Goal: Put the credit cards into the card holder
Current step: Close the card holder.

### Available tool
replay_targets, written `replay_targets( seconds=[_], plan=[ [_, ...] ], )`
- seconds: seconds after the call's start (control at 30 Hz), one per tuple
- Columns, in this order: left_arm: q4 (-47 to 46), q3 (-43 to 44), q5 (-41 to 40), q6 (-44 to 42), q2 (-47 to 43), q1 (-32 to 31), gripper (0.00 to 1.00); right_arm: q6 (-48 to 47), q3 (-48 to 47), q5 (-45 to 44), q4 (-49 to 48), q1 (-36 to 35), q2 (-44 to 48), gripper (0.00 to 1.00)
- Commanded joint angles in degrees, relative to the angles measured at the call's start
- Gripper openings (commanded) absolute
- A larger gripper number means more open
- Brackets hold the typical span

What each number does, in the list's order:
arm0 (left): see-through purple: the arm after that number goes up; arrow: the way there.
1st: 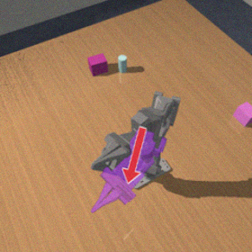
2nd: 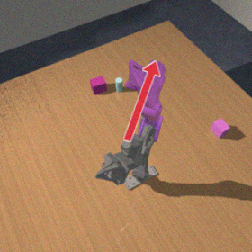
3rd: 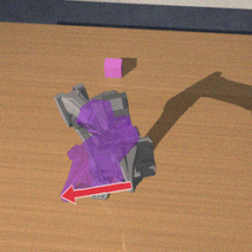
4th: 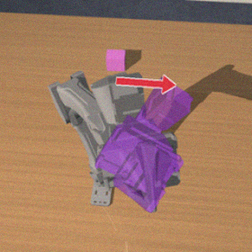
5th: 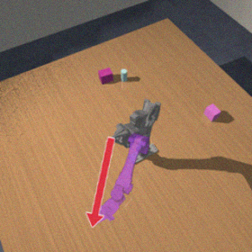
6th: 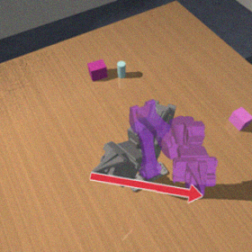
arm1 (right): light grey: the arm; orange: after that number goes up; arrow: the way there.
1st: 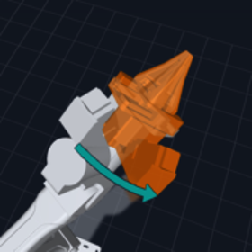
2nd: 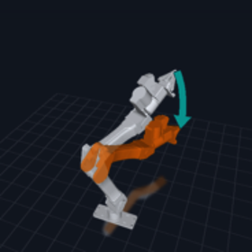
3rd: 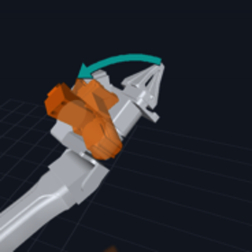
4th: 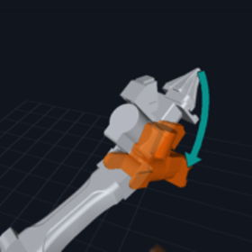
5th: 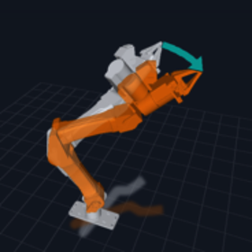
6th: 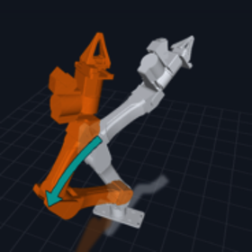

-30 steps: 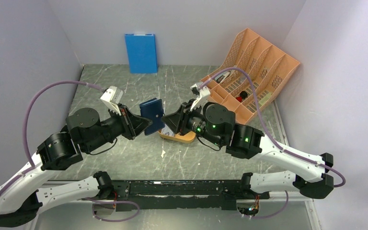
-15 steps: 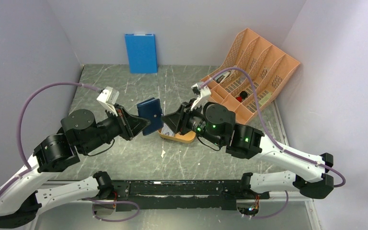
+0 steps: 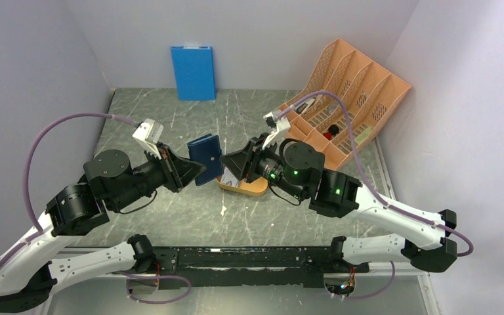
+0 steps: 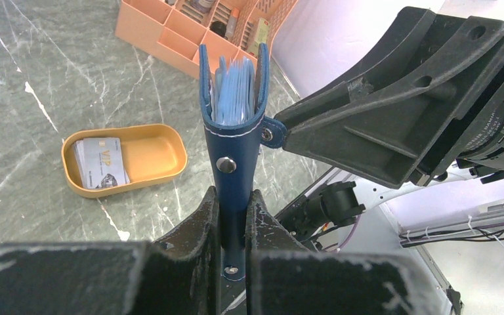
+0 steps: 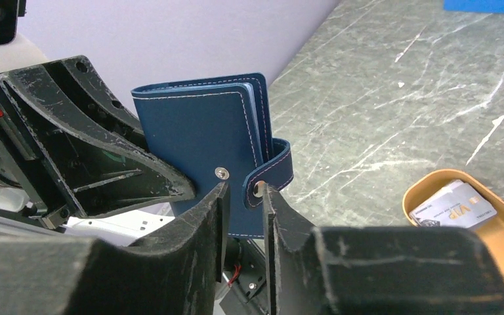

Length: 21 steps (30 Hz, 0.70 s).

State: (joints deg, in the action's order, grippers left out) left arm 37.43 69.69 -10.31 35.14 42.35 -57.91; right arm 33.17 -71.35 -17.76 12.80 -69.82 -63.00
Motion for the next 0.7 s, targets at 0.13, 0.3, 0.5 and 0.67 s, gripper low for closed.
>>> replay_targets(
  seconds=[0.13, 0.3, 0.5, 0.67],
  plan=[
    [-1.13, 0.31, -0.46, -0.77, -0.47, 0.03, 0.05, -0.2, -0.94, -0.08, -1.33, 0.08, -0.36, 0.24],
    [-1.15, 0.34, -0.28, -0.77, -0.68, 0.0, 0.05, -0.1, -1.11, -0.29, -1.32, 0.11, -0.71, 0.24],
    [-1.09, 0.09, -0.27, -0.64, -1.0, 0.07, 0.05, 0.11, -0.84, -0.52, -1.83, 0.06, -0.47, 0.12],
    [-0.84, 0.0, -0.86, -0.83, -1.17, 0.08, 0.05, -0.14, -0.23, -0.22, -2.41, 0.15, 0.35, 0.0]
  ],
)
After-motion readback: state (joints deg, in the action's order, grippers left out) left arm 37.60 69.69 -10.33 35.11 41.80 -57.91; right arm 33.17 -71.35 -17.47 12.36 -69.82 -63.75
